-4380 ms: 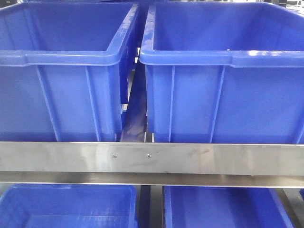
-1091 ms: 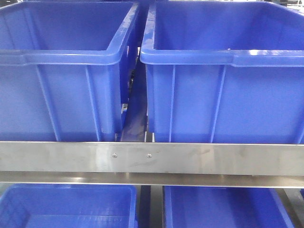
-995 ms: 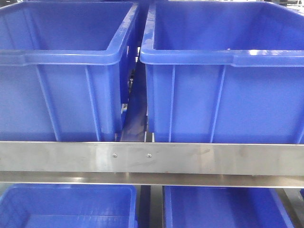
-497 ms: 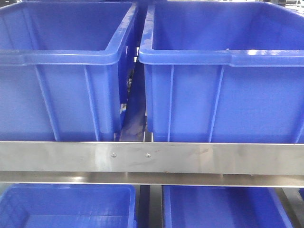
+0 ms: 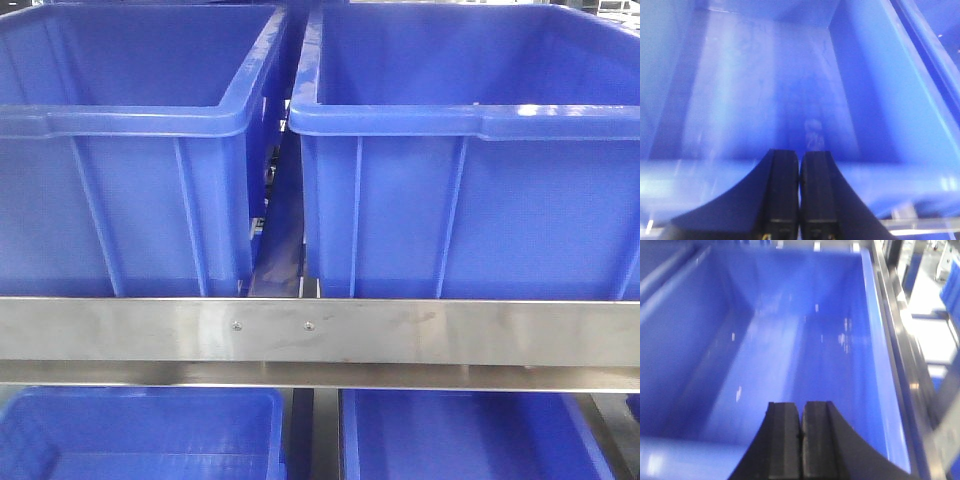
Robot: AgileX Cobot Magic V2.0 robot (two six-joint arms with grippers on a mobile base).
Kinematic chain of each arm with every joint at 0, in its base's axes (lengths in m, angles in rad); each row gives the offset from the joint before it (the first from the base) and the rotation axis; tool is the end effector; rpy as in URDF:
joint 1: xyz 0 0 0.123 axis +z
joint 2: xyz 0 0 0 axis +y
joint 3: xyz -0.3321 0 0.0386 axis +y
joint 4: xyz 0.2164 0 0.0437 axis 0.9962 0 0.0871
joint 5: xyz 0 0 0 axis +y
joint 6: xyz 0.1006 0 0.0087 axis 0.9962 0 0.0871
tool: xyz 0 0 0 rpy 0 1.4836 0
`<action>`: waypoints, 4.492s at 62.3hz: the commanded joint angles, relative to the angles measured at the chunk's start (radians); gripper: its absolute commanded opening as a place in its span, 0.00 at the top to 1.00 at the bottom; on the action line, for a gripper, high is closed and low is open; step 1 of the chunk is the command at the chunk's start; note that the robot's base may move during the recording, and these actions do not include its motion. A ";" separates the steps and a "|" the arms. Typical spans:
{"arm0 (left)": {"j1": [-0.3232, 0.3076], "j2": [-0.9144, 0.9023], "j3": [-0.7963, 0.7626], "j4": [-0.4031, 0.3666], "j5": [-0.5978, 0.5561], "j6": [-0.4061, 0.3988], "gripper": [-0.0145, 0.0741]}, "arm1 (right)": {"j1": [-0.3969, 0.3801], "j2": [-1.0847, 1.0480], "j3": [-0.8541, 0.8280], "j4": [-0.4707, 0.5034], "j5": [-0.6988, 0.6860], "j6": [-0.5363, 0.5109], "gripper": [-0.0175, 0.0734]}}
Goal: Sort and place red and blue blocks on shelf
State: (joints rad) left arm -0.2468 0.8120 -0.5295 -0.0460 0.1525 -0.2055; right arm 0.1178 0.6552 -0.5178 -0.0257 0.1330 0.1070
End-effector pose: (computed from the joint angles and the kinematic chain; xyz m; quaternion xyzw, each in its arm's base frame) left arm 0.1108 -0.0286 0.3377 0.0003 0.8187 -0.1442 0.5558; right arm 0.0793 0.0090 0.3511 -0.0129 0.7687 0.0623 0.6364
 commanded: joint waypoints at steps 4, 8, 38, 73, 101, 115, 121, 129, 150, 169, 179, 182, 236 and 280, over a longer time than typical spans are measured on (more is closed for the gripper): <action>-0.007 -0.056 0.024 0.000 -0.113 0.000 0.69 | 0.004 -0.050 0.025 0.003 -0.081 -0.008 0.74; -0.007 -0.057 0.033 0.000 -0.109 0.000 0.69 | 0.004 -0.050 0.031 0.003 -0.081 -0.008 0.74; -0.007 -0.053 0.038 0.000 -0.109 0.000 0.69 | 0.004 -0.050 0.030 0.003 -0.081 -0.008 0.74; -0.007 -0.053 0.038 0.000 -0.109 0.000 0.69 | 0.004 -0.050 0.030 0.003 -0.080 -0.008 0.74; -0.007 -0.053 0.038 0.000 -0.109 0.000 0.69 | 0.004 -0.050 0.030 0.000 -0.080 -0.008 0.74; -0.007 -0.053 0.038 0.000 -0.109 0.000 0.69 | -0.005 -0.077 0.032 -0.005 -0.086 -0.008 0.74; -0.007 -0.053 0.038 0.000 -0.109 0.000 0.69 | -0.032 -0.109 0.055 -0.004 -0.097 -0.008 0.74; -0.007 -0.053 0.038 0.000 -0.109 0.000 0.69 | -0.083 -0.196 0.142 0.026 -0.100 -0.008 0.74; -0.007 -0.053 0.038 0.000 -0.109 0.000 0.69 | -0.141 -0.512 0.448 0.054 -0.104 -0.008 0.74; -0.007 -0.053 0.038 0.000 -0.109 0.000 0.69 | -0.142 -0.687 0.526 0.072 -0.068 -0.008 0.74; -0.007 -0.053 0.038 0.000 -0.107 0.000 0.69 | -0.142 -0.686 0.526 0.070 -0.082 -0.008 0.74; -0.007 -0.053 0.038 0.000 -0.107 0.000 0.69 | -0.142 -0.686 0.526 0.070 -0.082 -0.008 0.74; -0.007 -0.053 0.038 0.000 -0.107 0.000 0.69 | -0.142 -0.685 0.526 0.070 -0.082 -0.008 0.74; 0.086 -0.244 0.092 0.052 -0.112 0.009 0.69 | -0.142 -0.685 0.526 0.070 -0.081 -0.008 0.74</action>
State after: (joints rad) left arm -0.1948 0.6424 -0.4347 0.0000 0.1321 -0.1955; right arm -0.0160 -0.0101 0.0299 0.0524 0.1453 0.1070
